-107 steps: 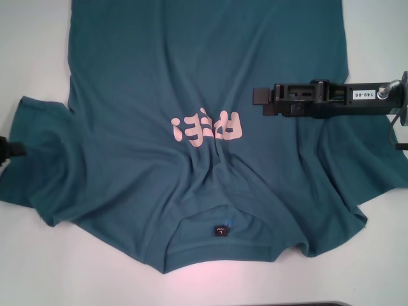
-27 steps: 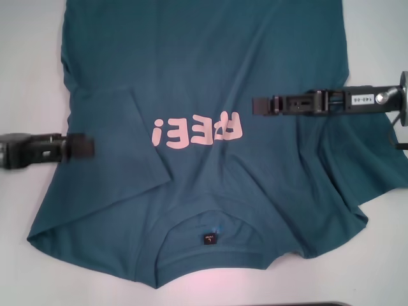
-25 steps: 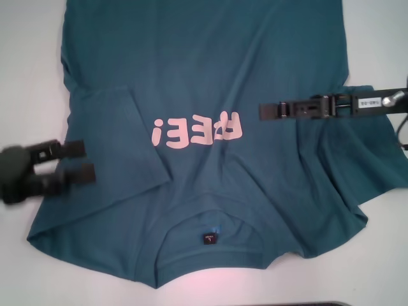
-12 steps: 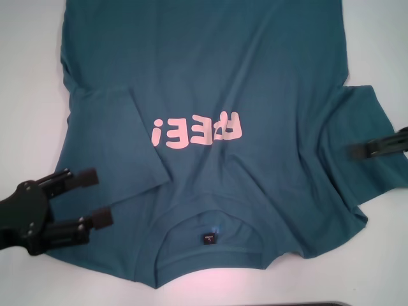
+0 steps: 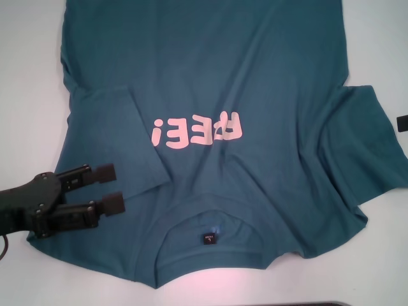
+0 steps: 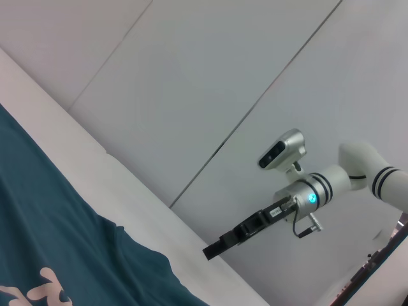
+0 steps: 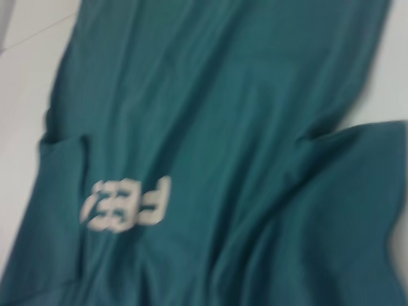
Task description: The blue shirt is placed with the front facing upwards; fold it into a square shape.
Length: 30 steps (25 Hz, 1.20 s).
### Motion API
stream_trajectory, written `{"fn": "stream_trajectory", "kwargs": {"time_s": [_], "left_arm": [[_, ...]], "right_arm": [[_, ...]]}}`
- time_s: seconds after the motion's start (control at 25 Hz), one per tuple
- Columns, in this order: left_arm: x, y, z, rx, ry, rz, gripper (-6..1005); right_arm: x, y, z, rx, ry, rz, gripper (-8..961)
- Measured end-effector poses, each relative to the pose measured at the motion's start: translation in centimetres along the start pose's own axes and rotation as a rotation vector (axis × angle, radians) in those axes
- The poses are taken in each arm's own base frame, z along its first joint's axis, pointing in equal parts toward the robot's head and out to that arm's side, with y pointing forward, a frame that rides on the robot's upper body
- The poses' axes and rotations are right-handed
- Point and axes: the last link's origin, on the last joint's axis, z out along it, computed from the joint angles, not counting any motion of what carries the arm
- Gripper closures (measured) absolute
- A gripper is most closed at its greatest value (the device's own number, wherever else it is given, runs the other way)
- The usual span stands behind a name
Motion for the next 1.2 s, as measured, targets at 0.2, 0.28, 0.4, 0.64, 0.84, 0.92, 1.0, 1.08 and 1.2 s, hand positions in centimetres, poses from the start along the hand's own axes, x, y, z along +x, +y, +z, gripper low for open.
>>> {"fn": "stream_trajectory", "kwargs": {"time_s": [0.2, 0.28, 0.4, 0.64, 0.84, 0.92, 1.0, 1.08, 1.2], "left_arm": [[0.0, 0.0, -0.1, 0.007, 0.014, -0.007, 53], [-0.1, 0.0, -0.2, 0.008, 0.017, -0.010, 53], [-0.1, 0.1, -0.2, 0.009, 0.019, -0.012, 53], [-0.1, 0.0, -0.2, 0.017, 0.030, -0.013, 52], [0.0, -0.1, -0.4, 0.023, 0.054, -0.018, 52], [0.0, -0.1, -0.4, 0.023, 0.055, -0.019, 52], [0.0, -0.1, -0.4, 0.023, 0.056, -0.019, 52], [0.0, -0.1, -0.5, 0.024, 0.056, -0.020, 52], [-0.1, -0.1, -0.5, 0.026, 0.057, -0.021, 52]], "right_arm": [[0.0, -0.9, 0.6, 0.042, -0.018, 0.015, 100], [-0.1, -1.0, 0.9, 0.058, -0.014, 0.005, 100], [-0.5, -1.1, 1.4, 0.084, -0.011, -0.015, 100], [-1.0, -1.2, 2.3, 0.125, 0.001, -0.047, 100], [-1.2, -1.0, 3.1, 0.136, 0.004, -0.065, 100], [-1.3, -1.0, 3.4, 0.141, 0.000, -0.067, 100], [-1.3, -1.0, 3.6, 0.143, -0.002, -0.071, 100], [-1.4, -0.9, 3.7, 0.147, -0.001, -0.078, 100], [-1.5, -1.0, 3.8, 0.157, -0.003, -0.082, 100]]}}
